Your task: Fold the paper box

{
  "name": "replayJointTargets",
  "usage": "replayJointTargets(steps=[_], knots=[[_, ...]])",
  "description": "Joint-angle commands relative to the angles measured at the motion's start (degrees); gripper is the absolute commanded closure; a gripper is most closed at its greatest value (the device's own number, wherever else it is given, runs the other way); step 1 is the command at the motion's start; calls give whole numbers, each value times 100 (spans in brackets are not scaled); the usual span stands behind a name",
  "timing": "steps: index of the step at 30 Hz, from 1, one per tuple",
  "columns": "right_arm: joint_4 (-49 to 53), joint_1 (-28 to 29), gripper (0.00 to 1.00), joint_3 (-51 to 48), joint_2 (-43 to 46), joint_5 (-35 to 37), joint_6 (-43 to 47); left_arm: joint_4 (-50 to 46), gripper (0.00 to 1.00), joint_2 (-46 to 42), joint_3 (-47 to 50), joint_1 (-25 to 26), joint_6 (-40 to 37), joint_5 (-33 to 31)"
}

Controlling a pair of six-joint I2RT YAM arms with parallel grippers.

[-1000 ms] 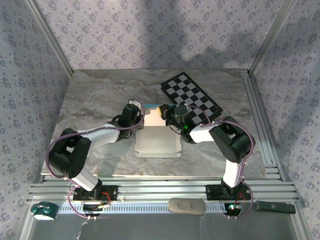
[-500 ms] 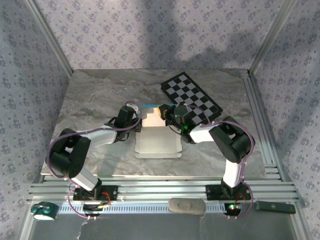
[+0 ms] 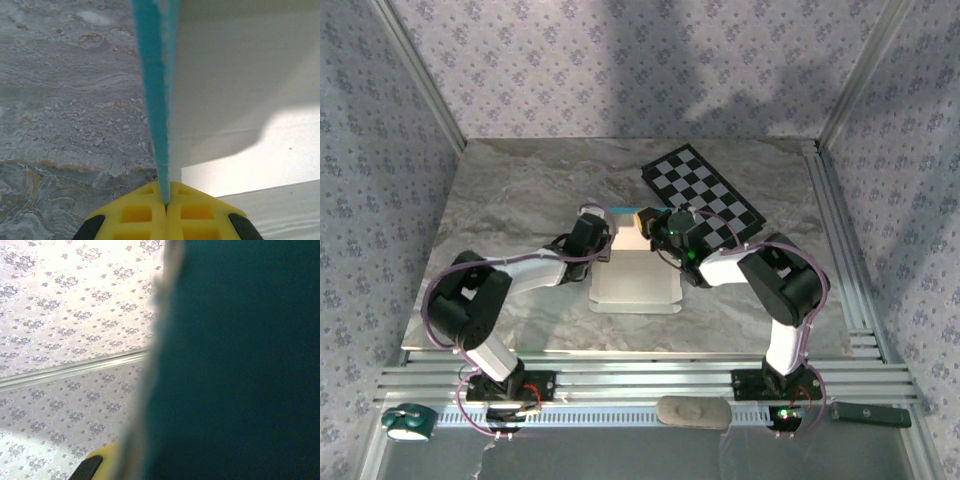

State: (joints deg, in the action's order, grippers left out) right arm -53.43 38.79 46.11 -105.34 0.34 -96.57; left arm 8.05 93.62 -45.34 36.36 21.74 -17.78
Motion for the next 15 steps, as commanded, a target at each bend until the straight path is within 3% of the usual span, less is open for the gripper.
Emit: replayJointTargets(steps=[1,3,15], knots=[[-2,199,100,-41,-31,24,-32,-755,100,362,-390,286,409,-1232],[35,202,100,-11,-39,-20,1,-867,100,445,-434,353,588,-1475],[186,261,100,-55,32,-36,709,-40,100,-46,131,346,618,-1171]])
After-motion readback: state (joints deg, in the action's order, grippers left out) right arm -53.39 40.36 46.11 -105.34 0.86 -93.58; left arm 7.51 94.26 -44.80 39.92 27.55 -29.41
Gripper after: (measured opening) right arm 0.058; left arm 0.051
